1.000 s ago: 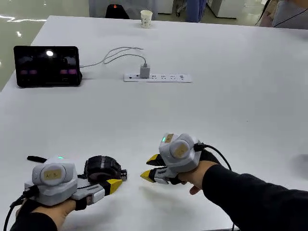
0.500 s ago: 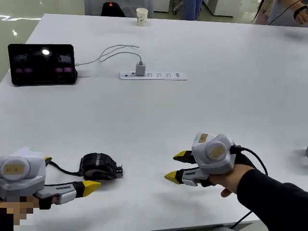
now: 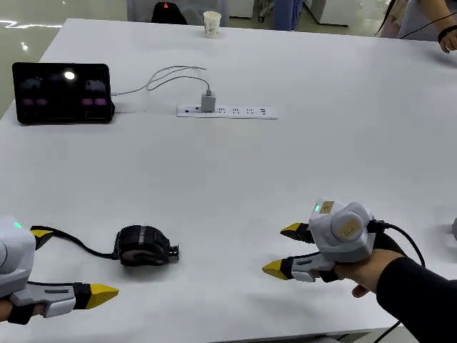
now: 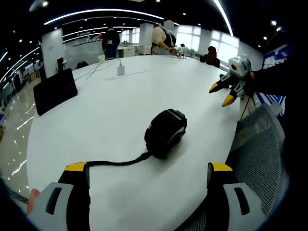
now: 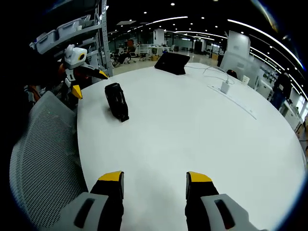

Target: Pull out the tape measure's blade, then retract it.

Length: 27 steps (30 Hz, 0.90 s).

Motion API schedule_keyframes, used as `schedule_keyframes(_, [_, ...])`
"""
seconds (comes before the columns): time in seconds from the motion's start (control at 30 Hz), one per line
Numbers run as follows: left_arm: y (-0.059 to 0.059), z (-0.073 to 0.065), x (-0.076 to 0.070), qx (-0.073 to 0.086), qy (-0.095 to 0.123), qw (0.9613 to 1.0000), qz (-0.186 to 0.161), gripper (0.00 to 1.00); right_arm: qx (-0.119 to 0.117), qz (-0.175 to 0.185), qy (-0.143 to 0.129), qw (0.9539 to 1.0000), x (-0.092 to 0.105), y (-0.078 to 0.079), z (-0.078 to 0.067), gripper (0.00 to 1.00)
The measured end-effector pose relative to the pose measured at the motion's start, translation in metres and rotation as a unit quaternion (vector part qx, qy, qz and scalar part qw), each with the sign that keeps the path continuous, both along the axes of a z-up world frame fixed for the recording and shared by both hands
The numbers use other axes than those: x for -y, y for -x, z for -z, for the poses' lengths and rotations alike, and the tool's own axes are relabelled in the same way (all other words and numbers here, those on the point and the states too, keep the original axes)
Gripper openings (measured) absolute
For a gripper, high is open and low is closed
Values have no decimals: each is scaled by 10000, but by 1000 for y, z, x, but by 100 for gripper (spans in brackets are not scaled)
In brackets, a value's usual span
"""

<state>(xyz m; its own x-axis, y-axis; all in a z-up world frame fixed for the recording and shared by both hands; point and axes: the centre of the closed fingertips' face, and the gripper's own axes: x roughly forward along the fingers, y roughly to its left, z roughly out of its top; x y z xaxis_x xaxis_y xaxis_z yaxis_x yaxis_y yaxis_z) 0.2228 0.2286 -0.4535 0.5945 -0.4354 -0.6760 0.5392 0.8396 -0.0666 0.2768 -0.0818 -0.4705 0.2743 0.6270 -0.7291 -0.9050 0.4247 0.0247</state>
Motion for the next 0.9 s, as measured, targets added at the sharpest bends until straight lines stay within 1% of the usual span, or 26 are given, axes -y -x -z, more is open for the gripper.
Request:
schedule_keyframes(0.1, [2, -1, -6, 52, -64, 9999, 84, 99, -15, 35, -33, 10000, 10, 2, -1, 53])
schedule_keyframes(0.17, [2, -4, -10, 108, -51, 9999, 47, 99, -25, 53, -55, 10000, 15, 3, -2, 55])
schedule_keyframes(0.2, [2, -5, -12, 75, 9, 10000, 28, 99, -31, 55, -58, 10000, 20, 5, -1, 57])
schedule_keyframes(0.23, [2, -5, -15, 58, 11, 10000, 5, 99, -34, 70, -49, 10000, 23, 5, -1, 59])
schedule_keyframes(0.27, [2, -5, -18, 78, -5, 10000, -14, 99, -45, 114, -37, 9999, 28, 6, -1, 59])
schedule_keyframes(0.4, [4, -2, -28, -7, -27, 10000, -21, 99, -55, 198, -81, 9998, 43, 8, 2, 66])
schedule_keyframes(0.47, [6, -1, -33, -104, 10, 9999, -47, 99, -15, 193, -42, 9998, 51, 10, 3, 69])
schedule_keyframes(0.5, [7, 0, -35, -105, -10, 9999, -48, 99, 9, 191, -36, 9998, 53, 10, 4, 71])
schedule_keyframes(0.57, [8, 1, -39, -111, -125, 9999, -20, 99, 50, 187, -59, 9998, 58, 11, 4, 74])
schedule_keyframes(0.6, [8, 1, -43, -64, -228, 9997, 1, 99, 52, 187, -66, 9998, 60, 11, 4, 76])
schedule_keyframes(0.67, [11, 1, -44, -95, -244, 9996, 41, 99, 20, 194, 14, 9998, 65, 14, 7, 77])
schedule_keyframes(0.73, [13, 0, -45, -88, -277, 9995, 92, 99, 54, 173, 53, 9998, 69, 14, 9, 81])
schedule_keyframes(0.87, [16, -1, -45, -136, -244, 9995, 110, 99, 31, 278, -7, 9996, 75, 13, 8, 88])
schedule_keyframes(0.9, [17, -1, -46, -147, -233, 9996, 110, 99, 19, 294, -21, 9996, 76, 13, 8, 92])
